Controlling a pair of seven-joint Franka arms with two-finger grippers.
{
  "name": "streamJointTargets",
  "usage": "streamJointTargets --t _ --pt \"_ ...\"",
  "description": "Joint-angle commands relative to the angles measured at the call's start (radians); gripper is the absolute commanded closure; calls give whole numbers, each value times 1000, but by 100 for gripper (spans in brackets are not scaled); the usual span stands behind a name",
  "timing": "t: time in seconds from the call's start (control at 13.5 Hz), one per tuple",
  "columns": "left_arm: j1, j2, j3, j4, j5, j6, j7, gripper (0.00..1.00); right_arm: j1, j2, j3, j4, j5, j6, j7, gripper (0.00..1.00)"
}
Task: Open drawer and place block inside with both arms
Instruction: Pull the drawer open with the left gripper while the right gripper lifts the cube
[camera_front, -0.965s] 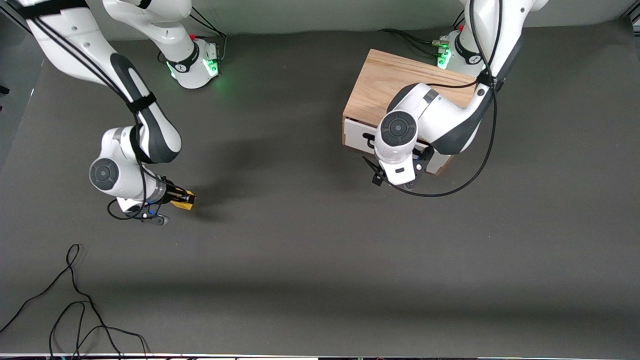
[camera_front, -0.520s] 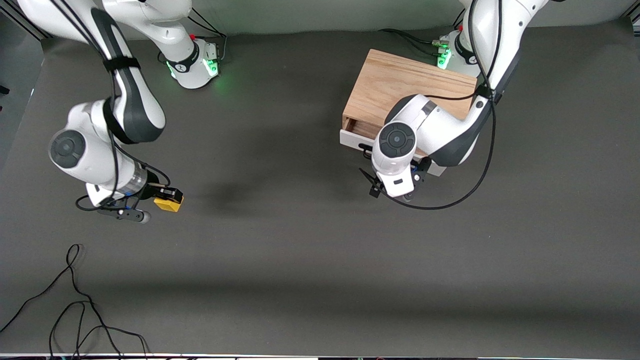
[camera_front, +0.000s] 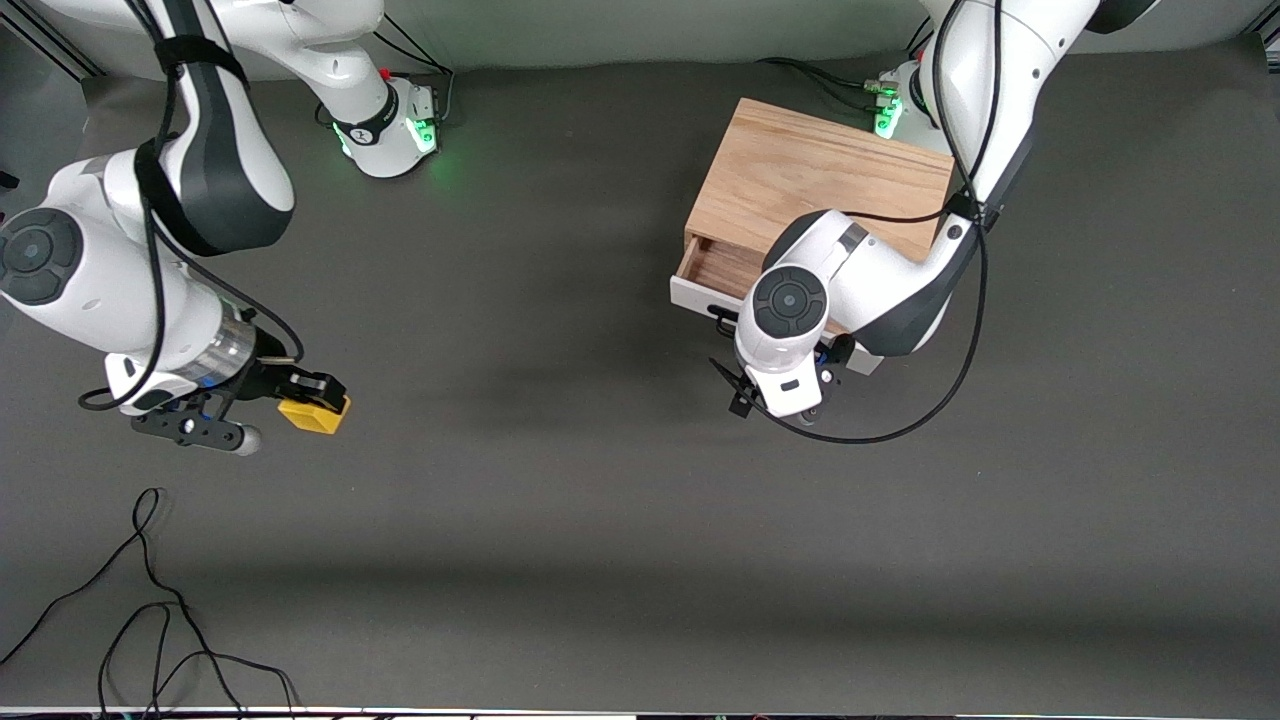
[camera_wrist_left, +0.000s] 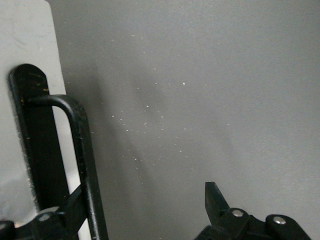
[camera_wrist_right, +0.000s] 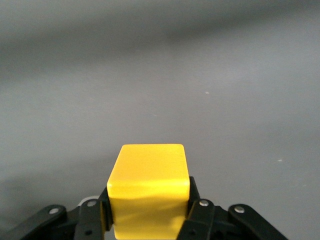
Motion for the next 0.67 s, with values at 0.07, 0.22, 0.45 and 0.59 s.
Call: streamJointTargets --t 0.07,0.22,0.45,0.59 --pt "-29 87 8 161 78 13 -75 0 95 118 -8 180 11 -71 68 100" --pt "-27 101 8 173 118 39 -116 0 97 134 -8 209 11 -85 123 100" --pt "-27 104 8 190 117 65 -120 0 100 147 -7 228 11 -85 128 100" --pt "-27 107 8 198 117 71 -120 0 120 150 -5 229 11 -85 137 100"
